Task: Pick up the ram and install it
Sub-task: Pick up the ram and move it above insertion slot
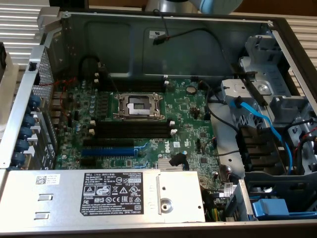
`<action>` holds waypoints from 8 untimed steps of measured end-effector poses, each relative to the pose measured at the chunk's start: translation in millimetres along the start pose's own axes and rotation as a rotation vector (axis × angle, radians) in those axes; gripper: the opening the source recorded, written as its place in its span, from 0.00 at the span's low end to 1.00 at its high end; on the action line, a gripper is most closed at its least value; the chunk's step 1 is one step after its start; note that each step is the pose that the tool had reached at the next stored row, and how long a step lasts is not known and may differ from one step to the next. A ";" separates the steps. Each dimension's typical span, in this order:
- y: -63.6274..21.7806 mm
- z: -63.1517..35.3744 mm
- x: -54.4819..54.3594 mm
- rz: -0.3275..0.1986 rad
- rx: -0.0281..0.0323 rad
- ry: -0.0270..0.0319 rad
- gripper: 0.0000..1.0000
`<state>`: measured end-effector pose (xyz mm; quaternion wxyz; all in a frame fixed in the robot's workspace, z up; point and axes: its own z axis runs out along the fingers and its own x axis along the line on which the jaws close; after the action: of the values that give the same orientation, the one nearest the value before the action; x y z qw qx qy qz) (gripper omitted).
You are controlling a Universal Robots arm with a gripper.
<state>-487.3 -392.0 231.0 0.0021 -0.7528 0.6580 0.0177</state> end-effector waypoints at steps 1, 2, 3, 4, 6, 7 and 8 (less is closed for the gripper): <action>0.1 0.3 0.2 0.000 0.0001 0.0000 0.10; 0.1 0.4 0.7 0.000 0.0000 0.0000 0.10; 0.2 0.9 1.2 0.000 -0.0001 0.0000 0.10; 0.2 1.7 1.5 0.000 0.0001 0.0000 0.10; 0.2 4.1 2.0 0.000 0.0004 -0.0001 0.10; 0.2 5.1 2.2 0.000 0.0003 0.0000 0.10; 0.2 6.0 2.3 0.000 0.0003 0.0000 0.10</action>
<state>-487.4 -394.2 224.9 0.0022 -0.7527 0.6581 0.0176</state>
